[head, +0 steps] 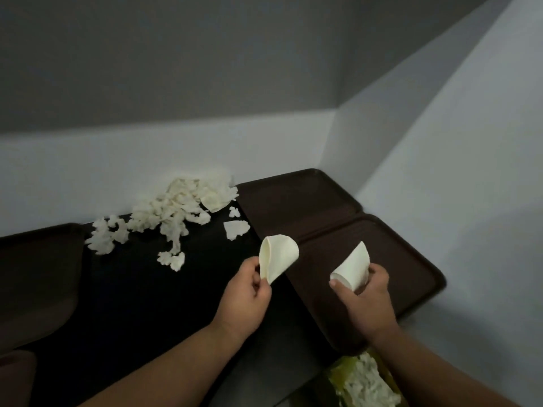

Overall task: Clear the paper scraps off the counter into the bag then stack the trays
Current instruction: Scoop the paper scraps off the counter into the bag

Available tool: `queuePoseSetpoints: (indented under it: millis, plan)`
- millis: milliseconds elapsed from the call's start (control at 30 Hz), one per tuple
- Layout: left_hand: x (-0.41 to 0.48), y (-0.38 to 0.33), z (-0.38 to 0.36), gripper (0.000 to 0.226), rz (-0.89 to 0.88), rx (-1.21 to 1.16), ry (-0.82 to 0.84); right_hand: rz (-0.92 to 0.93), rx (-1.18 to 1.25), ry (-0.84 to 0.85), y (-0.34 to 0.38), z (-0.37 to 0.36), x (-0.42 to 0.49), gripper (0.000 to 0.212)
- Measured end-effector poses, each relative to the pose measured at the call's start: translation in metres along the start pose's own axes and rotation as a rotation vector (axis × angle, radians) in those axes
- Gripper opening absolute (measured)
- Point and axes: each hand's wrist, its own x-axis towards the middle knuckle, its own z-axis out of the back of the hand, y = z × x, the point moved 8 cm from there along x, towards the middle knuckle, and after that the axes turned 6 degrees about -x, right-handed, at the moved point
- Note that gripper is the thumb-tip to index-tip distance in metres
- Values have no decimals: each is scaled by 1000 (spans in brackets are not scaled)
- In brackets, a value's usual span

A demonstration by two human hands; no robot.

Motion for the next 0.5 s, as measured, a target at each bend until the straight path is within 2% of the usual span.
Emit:
queuePoseSetpoints:
  millis: [200,367,500]
  plan:
    - [-27,-48,-100,29,-77,-91,186,-250,-53,-303,-104,119,-7,81]
    - [-57,-81,-214,27,-101,-96,412,-368,-144,-323,-189,187,-24,83]
    - [-75,-69,-289,27,-21,-18,489,-400,-189,-288,-236,219,-25,84]
